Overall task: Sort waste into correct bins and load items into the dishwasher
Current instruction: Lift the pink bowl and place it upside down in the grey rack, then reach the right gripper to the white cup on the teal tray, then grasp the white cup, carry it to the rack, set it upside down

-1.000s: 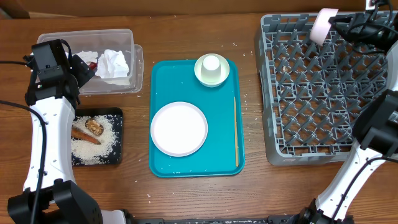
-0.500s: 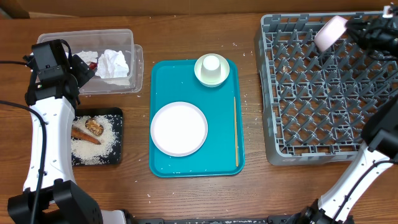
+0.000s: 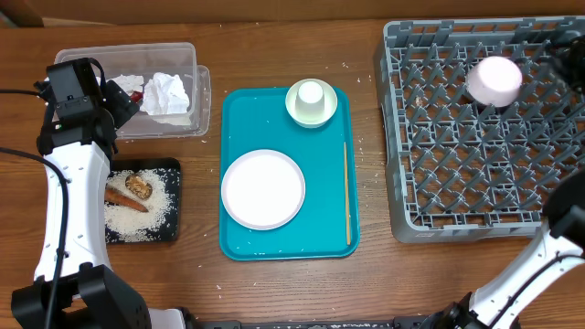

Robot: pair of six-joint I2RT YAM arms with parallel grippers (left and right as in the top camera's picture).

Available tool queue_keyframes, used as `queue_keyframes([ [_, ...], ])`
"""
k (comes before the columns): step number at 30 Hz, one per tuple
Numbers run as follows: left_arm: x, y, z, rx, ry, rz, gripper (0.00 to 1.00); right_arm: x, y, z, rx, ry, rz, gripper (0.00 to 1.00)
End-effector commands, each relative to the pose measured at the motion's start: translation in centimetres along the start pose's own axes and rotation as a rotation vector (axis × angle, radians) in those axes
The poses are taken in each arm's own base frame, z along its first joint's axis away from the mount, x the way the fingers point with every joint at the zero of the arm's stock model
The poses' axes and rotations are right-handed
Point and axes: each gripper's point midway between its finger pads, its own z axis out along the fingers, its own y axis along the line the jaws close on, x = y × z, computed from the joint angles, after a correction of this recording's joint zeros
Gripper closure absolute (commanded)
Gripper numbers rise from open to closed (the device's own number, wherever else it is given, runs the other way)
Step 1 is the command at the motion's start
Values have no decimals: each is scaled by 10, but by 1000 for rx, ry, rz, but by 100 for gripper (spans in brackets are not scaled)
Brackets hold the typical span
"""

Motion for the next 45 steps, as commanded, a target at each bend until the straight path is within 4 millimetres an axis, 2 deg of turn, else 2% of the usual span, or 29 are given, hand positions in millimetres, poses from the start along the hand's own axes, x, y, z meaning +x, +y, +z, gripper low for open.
queue_keyframes([
  [1, -1, -1, 1, 0, 1, -17, 0, -21, 30, -55, 202, -173, -107, 62],
  [3, -1, -1, 1, 0, 1, -17, 0, -13, 38, -56, 263, -172, -134, 60],
  [7, -1, -1, 1, 0, 1, -17, 0, 14, 54, -32, 313, -98, -187, 53],
  [9, -1, -1, 1, 0, 1, -17, 0, 32, 69, -19, 306, -45, -207, 51],
  [12, -1, -1, 2, 0, 1, -17, 0, 69, 99, 4, 278, 52, -264, 43],
  [14, -1, -1, 2, 0, 1, -17, 0, 104, 125, 20, 236, 146, -355, 32],
  [16, -1, -1, 2, 0, 1, -17, 0, 138, 149, 33, 211, 225, -432, 2],
  [18, -1, -1, 2, 0, 1, -17, 0, 174, 176, 48, 173, 290, -523, 0],
  [23, -1, -1, 2, 0, 1, -17, 0, 239, 240, 82, 99, 315, -703, 0],
  [26, -1, -1, 2, 0, 2, -16, 0, 271, 264, 103, 92, 303, -754, 0],
  [29, -1, -1, 2, 0, 1, -17, 0, 301, 267, 128, 151, 302, -763, 0],
  [37, -1, -1, 2, 0, 1, -17, 0, 373, 239, 187, 240, 416, -770, 0],
  [40, -1, -1, 2, 0, 1, -17, 0, 388, 224, 201, 271, 454, -754, 0],
  [45, -1, -1, 2, 0, 1, -17, 0, 400, 204, 218, 308, 492, -743, 0],
])
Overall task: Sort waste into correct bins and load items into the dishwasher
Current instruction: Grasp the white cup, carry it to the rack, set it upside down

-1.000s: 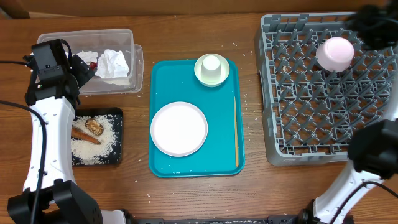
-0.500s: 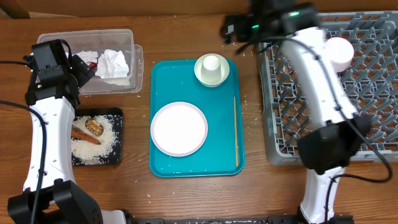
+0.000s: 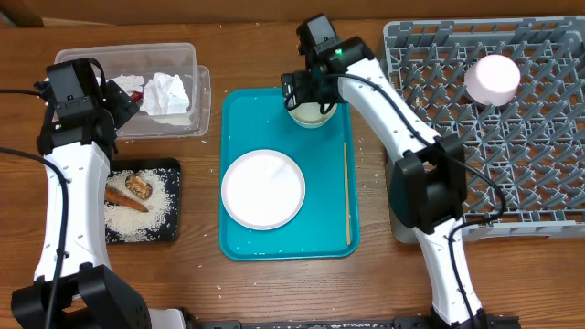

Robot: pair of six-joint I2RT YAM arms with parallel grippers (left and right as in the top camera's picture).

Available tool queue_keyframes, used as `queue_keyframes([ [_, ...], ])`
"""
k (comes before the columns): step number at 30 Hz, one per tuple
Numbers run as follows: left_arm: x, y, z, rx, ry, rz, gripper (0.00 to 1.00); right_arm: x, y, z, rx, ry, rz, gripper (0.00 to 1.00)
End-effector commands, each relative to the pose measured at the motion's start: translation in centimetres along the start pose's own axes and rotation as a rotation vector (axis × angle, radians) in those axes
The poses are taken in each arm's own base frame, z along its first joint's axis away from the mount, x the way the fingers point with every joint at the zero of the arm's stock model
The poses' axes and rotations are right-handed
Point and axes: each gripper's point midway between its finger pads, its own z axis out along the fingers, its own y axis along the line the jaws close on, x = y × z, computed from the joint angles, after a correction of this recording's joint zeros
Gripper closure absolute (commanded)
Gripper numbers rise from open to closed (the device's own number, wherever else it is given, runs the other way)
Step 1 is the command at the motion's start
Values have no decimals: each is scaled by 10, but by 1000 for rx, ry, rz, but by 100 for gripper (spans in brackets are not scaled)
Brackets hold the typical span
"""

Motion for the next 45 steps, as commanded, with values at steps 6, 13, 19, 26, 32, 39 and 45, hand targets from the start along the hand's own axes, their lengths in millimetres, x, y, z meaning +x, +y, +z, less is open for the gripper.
queue_keyframes([
  [6, -1, -1, 2, 0, 1, -17, 0, -1, -12, 17, 65, -7, 24, 4],
  [13, -1, -1, 2, 0, 1, -17, 0, -5, -16, 16, 85, -25, 23, 28],
  [19, -1, -1, 2, 0, 2, -16, 0, -13, -11, -1, 76, -49, 23, 43],
  [26, -1, -1, 2, 0, 1, -17, 0, -55, -23, -89, 48, -197, 67, 44],
  [32, -1, -1, 2, 0, 1, -17, 0, -92, -101, -207, 75, -396, 211, 44],
  [39, -1, -1, 2, 0, 1, -17, 0, -78, -299, -299, 259, -553, 533, 44],
  [45, -1, -1, 2, 0, 1, -17, 0, -27, -427, -312, 374, -539, 759, 43],
])
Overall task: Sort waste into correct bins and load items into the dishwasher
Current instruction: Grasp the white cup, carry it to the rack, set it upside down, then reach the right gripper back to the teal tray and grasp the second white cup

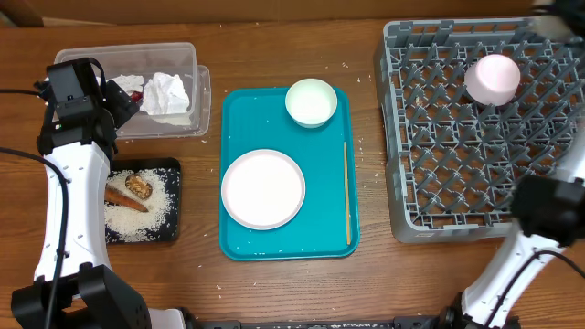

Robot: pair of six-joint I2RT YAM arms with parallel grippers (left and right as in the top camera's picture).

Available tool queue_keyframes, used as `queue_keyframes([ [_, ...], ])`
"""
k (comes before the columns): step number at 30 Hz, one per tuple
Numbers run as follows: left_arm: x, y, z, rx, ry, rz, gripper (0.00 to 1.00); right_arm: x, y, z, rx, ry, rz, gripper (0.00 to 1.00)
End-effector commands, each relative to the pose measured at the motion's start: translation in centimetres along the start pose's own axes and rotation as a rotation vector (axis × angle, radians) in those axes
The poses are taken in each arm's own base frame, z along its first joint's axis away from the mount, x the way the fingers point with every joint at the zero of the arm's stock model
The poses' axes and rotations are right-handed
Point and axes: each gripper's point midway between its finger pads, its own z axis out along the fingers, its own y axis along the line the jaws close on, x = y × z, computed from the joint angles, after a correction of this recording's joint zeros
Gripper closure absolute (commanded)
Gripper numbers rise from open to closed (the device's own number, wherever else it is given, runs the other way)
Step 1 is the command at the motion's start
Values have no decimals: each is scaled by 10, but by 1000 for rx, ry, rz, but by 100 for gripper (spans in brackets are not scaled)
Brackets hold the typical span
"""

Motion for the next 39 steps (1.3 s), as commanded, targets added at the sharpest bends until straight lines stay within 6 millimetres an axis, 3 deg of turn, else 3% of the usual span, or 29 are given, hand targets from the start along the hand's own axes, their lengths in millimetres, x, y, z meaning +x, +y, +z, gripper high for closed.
queue_keyframes([
  [1, -1, -1, 2, 0, 2, -17, 0, -3, -36, 18, 42, 25, 48, 43],
  [4, -1, -1, 2, 0, 1, -17, 0, 0, -74, 36, 100, 65, 95, 40],
  [8, -1, -1, 2, 0, 1, -17, 0, 11, -97, 61, 137, 115, 122, 37],
  [11, -1, -1, 2, 0, 1, -17, 0, 20, -101, 75, 147, 149, 125, 21],
  [13, -1, -1, 2, 0, 1, -17, 0, 25, -101, 79, 150, 164, 123, 16],
  [20, -1, -1, 2, 0, 2, -17, 0, 33, -85, 77, 133, 190, 102, 13],
  [22, -1, -1, 2, 0, 1, -17, 0, 38, -72, 73, 100, 210, 94, 13],
  [26, -1, -1, 2, 0, 1, -17, 0, 46, -27, 58, -24, 233, 59, 14],
  [30, -1, -1, 2, 0, 1, -17, 0, 65, 48, 34, -190, 259, -61, 14],
  [34, -1, -1, 2, 0, 1, -17, 0, 110, 130, 16, -318, 313, -209, 13],
  [37, -1, -1, 2, 0, 1, -17, 0, 157, 193, 1, -395, 356, -327, 11],
  [39, -1, -1, 2, 0, 1, -17, 0, 184, 223, -7, -430, 374, -388, 10],
])
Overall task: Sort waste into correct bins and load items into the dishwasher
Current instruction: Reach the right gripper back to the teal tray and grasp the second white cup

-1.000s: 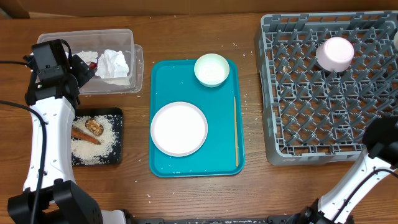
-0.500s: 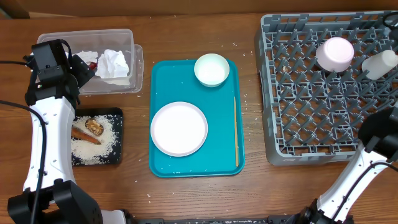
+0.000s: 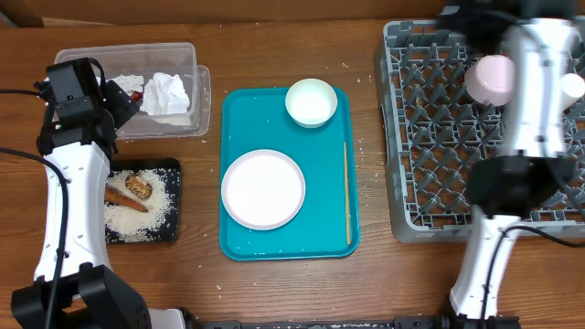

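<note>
On the teal tray (image 3: pixel 242 242) lie a white plate (image 3: pixel 263 189), an empty pale green bowl (image 3: pixel 311 100) and a thin chopstick (image 3: pixel 346 187). A pink cup (image 3: pixel 490 78) stands upside down in the grey dish rack (image 3: pixel 430 183). My right arm (image 3: pixel 535 91) crosses the rack, blurred, and its fingers cannot be made out. A white round shape (image 3: pixel 574 87) shows at the rack's right edge; it may be the small white cup. My left gripper (image 3: pixel 123 99) hovers open and empty at the clear bin's left side.
The clear plastic bin (image 3: pixel 183 55) holds crumpled tissue (image 3: pixel 167 93) and a red scrap. Below it, a black tray (image 3: pixel 169 228) holds rice and food scraps (image 3: pixel 128 192). Rice grains are scattered on the wooden table.
My right arm, then at the far right edge of the view, now stretches over the rack's right half. A white round shape has appeared beside it. Tray, bowl, plate and left arm are unchanged.
A small white cup first stood upside down in the green bowl. Then my right gripper was at that bowl. After that the bowl was empty and the arm was off to the right. Now the arm is over the rack. The left arm stayed still throughout.
</note>
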Robot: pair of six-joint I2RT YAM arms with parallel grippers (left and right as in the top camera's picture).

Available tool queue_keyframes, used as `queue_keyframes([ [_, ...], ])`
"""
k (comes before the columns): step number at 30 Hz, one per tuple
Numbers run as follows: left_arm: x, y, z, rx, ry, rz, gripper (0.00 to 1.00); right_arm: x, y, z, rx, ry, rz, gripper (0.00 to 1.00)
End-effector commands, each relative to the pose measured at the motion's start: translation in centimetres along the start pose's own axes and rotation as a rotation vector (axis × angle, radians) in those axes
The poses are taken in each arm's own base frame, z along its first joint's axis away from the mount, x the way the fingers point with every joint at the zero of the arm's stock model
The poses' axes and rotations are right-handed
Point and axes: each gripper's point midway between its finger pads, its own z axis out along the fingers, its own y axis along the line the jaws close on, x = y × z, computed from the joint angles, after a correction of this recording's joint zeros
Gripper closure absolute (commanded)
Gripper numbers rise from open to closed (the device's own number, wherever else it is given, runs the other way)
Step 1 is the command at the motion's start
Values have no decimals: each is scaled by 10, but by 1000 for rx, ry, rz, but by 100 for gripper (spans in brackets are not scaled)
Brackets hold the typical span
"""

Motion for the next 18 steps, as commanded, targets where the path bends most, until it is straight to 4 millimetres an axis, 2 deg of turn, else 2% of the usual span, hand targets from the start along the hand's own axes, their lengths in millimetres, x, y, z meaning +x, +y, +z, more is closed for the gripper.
queue_keyframes([
  [1, -1, -1, 2, 0, 1, -17, 0, 24, 72, -2, -85, 13, -130, 10],
  [4, -1, -1, 2, 0, 1, -17, 0, 56, 120, 23, -104, 52, -215, 10],
  [8, -1, -1, 2, 0, 1, -17, 0, 104, 163, 68, -90, 103, -324, 8],
  [13, -1, -1, 2, 0, 1, -17, 0, 157, 190, 117, -75, 141, -416, 7],
  [18, -1, -1, 2, 0, 2, -17, 0, 202, 205, 149, -93, 176, -475, 7],
])
